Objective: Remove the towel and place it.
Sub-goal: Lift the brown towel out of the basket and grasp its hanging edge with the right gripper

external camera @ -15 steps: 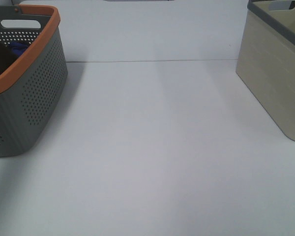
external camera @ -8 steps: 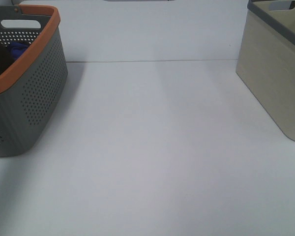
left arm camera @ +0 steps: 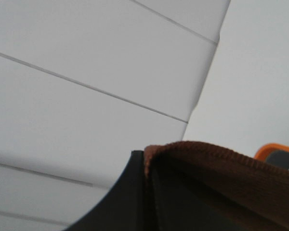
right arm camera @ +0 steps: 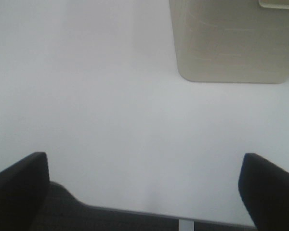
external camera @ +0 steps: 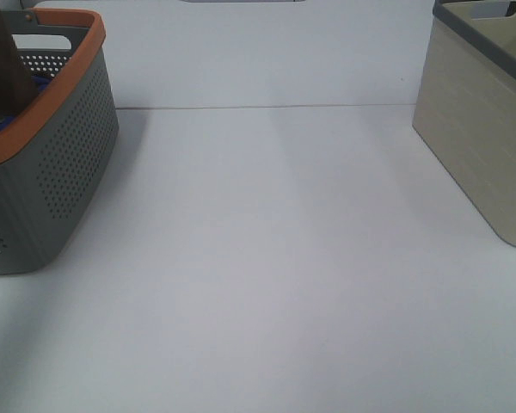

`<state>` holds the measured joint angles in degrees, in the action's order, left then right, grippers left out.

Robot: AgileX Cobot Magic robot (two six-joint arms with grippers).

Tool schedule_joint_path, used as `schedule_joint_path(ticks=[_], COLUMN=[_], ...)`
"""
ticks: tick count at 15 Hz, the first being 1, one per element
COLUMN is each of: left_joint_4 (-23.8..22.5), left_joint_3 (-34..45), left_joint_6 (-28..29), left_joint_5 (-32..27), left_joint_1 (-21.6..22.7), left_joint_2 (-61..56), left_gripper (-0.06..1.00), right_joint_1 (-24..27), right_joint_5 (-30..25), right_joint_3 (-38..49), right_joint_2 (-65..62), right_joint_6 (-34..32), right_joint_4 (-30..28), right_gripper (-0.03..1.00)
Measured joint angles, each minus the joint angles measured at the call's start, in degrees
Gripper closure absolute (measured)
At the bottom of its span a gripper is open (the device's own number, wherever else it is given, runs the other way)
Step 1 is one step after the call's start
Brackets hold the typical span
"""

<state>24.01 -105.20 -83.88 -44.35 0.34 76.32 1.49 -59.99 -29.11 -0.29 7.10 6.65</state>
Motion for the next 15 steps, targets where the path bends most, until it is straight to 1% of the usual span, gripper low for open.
schedule_joint_path(ticks=[1,2,3,4,5,7,9,10,12,13,15], left_joint_4=[5.9,14.5,16.1,16.39,16.62,15.87,13.52,11.46,9.4,8.14,6.59], left_joint_3=[-0.06,-0.11,-0.34,-0.34,-0.34,-0.34,-0.34,-0.34,-0.34,-0.34,-0.34], left_joint_6=[-4.47,-12.38,-15.13,-16.27,-17.88,-19.02,-19.25,-19.31,-19.31,-19.31,-19.31], left_joint_5=[0.74,1.2,1.32,1.43,1.89,4.76,7.79,9.11,10.03,10.2,10.2], left_joint_1=[0.0,-1.43,-3.72,-5.27,-8.65,-14.61,-20.17,-23.15,-27.04,-28.48,-30.6], left_joint_2=[0.11,1.49,2.64,3.32,4.93,8.08,11.46,13.87,16.9,18.28,20.28], left_gripper=[0.94,0.94,0.94,0.94,0.94,0.94,0.94,0.94,0.94,0.94,0.94], right_joint_1=[0.0,0.0,0.0,0.0,0.0,0.0,0.0,0.0,0.0,0.0,0.0], right_joint_5=[1.49,6.36,8.31,9.57,11.34,13.87,14.27,14.38,14.5,14.55,14.84], right_joint_3=[-0.57,-1.26,-1.49,-1.55,-1.66,-1.78,-1.78,-1.78,-1.78,-1.78,-1.78], right_joint_2=[0.17,3.32,6.02,7.79,11.06,18.51,25.84,30.83,37.01,39.65,44.29], right_joint_6=[0.4,3.84,7.05,9.22,13.92,26.24,40.57,51.11,61.59,65.78,72.36], right_joint_4=[0.8,5.5,9.51,12.2,17.99,29.62,44.12,53.51,63.2,66.52,71.1], right_gripper=[0.0,0.0,0.0,0.0,0.0,0.0,0.0,0.0,0.0,0.0,0.0])
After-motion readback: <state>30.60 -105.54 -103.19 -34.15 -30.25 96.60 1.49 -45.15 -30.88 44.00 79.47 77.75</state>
